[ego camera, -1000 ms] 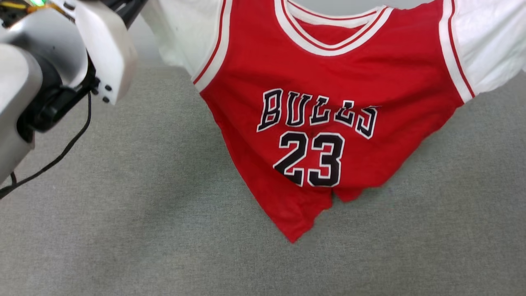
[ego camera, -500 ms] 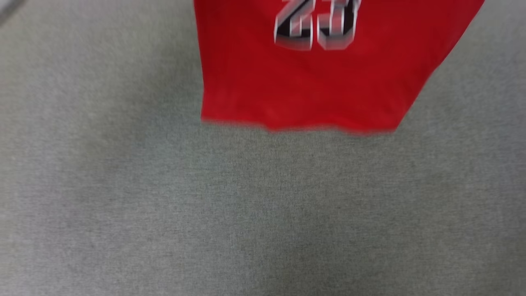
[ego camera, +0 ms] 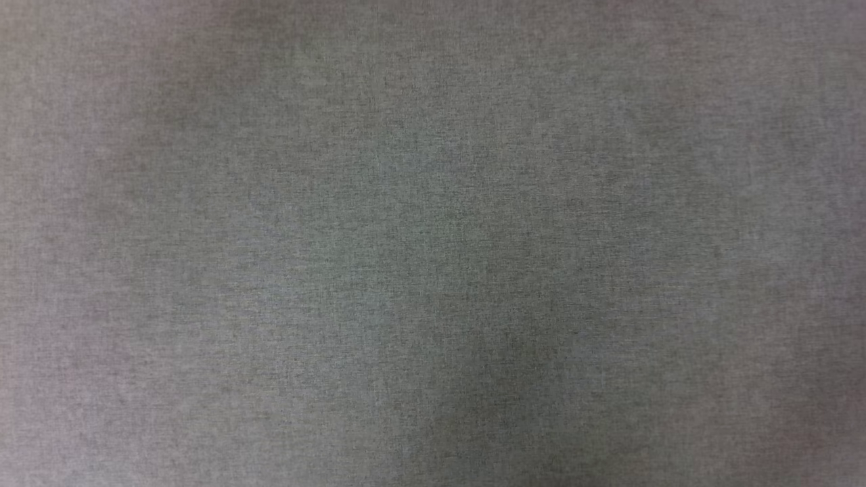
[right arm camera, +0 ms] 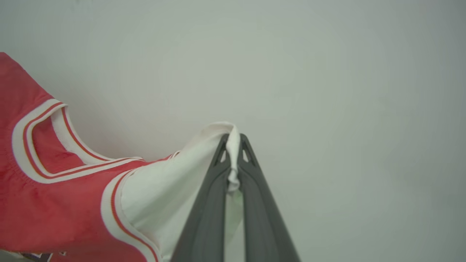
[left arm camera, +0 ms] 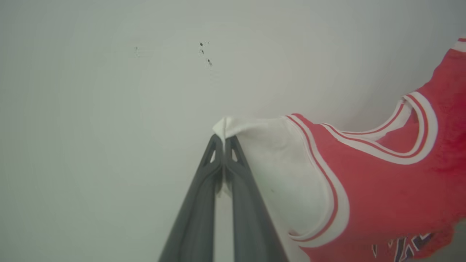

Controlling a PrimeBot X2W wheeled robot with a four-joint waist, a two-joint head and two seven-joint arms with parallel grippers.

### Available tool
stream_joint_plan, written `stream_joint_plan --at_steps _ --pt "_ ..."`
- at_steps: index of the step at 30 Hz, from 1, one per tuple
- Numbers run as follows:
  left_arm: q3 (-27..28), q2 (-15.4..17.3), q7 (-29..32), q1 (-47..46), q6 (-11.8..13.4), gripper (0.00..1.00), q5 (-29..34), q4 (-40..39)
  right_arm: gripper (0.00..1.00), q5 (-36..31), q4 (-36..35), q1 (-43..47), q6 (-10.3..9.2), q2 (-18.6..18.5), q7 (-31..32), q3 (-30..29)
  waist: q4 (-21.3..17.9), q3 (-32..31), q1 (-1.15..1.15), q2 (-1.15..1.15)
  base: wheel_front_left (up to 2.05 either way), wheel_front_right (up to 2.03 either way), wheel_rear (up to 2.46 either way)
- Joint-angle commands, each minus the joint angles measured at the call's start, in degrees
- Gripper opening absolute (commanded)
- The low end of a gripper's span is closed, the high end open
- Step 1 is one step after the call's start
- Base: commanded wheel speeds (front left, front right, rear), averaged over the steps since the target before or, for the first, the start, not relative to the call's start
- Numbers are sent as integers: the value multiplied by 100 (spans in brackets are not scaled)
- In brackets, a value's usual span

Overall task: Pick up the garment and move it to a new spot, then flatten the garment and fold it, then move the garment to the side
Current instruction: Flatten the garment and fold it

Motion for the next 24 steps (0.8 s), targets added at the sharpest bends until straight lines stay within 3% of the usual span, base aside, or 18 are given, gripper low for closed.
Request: stream_joint_plan --at_steps 1,8,14,20,24 --pt "2 -27 -63 2 -7 0 -11 42 0 -28 76 -32 -8 53 -51 48 11 19 -1 0 0 0 0" --pt "-113 -179 -537 568 -224 0 -161 602 0 110 759 389 -8 222 -573 535 56 -52 -1 0 0 0 0" --pt "-292 -199 -984 1601 -351 0 -376 813 0 477 1052 1217 -8 327 -1007 1165 60 -340 -1 0 0 0 0" --pt "-384 -21 -1460 2857 -391 0 -631 683 0 1015 964 2312 -8 261 -1399 1811 56 -686 -1 0 0 0 0" --pt "-430 180 -1678 3777 -238 0 -764 406 0 1313 773 3169 -8 103 -1614 2141 50 -989 -1 0 0 0 0"
